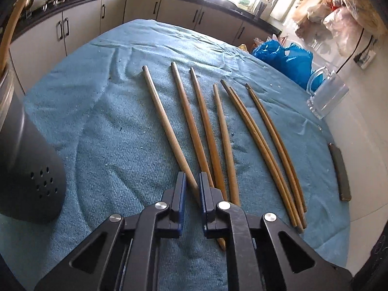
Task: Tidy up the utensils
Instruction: 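Grasp a wooden chopstick with the left tool while the right tool grasps another, then carry both chopsticks upright into the black holder while both tools open, then move both open tools back over the remaining chopsticks on the towel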
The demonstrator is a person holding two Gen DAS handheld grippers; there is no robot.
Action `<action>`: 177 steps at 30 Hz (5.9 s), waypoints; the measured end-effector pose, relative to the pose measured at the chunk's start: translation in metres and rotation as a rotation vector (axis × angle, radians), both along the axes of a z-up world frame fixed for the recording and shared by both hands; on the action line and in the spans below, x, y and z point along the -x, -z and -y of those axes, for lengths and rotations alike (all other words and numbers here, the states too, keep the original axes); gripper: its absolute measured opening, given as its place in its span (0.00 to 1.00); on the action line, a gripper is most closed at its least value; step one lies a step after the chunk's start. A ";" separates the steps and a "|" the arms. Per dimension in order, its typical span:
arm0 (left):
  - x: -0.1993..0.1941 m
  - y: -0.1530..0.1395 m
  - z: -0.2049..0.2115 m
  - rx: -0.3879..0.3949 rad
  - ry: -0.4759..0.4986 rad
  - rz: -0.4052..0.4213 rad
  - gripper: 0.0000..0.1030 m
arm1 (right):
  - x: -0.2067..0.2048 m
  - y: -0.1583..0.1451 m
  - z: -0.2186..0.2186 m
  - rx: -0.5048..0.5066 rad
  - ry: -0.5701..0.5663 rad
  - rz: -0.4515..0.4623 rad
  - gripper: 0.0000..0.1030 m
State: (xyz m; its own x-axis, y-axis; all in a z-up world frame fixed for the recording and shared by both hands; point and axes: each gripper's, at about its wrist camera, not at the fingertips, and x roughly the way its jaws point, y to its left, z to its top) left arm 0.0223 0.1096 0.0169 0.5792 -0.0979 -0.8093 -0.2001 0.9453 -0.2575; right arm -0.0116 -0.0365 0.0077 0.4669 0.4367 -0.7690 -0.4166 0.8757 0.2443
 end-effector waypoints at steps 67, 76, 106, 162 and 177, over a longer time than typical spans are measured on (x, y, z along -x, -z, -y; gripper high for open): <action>0.041 -0.001 -0.007 0.097 0.260 -0.215 0.07 | -0.055 -0.011 0.013 0.177 0.031 -0.285 0.25; 0.029 -0.001 -0.002 0.095 0.248 -0.208 0.10 | -0.070 -0.011 -0.008 0.252 -0.001 -0.312 0.25; 0.186 -0.135 -0.016 0.015 0.245 0.386 0.07 | 0.078 -0.134 0.031 -0.079 0.096 0.218 0.06; 0.087 -0.173 -0.172 -0.108 -0.204 0.544 0.20 | -0.045 -0.175 -0.155 -0.279 -0.038 0.263 0.11; 0.165 -0.202 -0.123 -0.016 -0.163 0.622 0.47 | -0.032 -0.168 -0.031 -0.248 0.151 0.263 0.46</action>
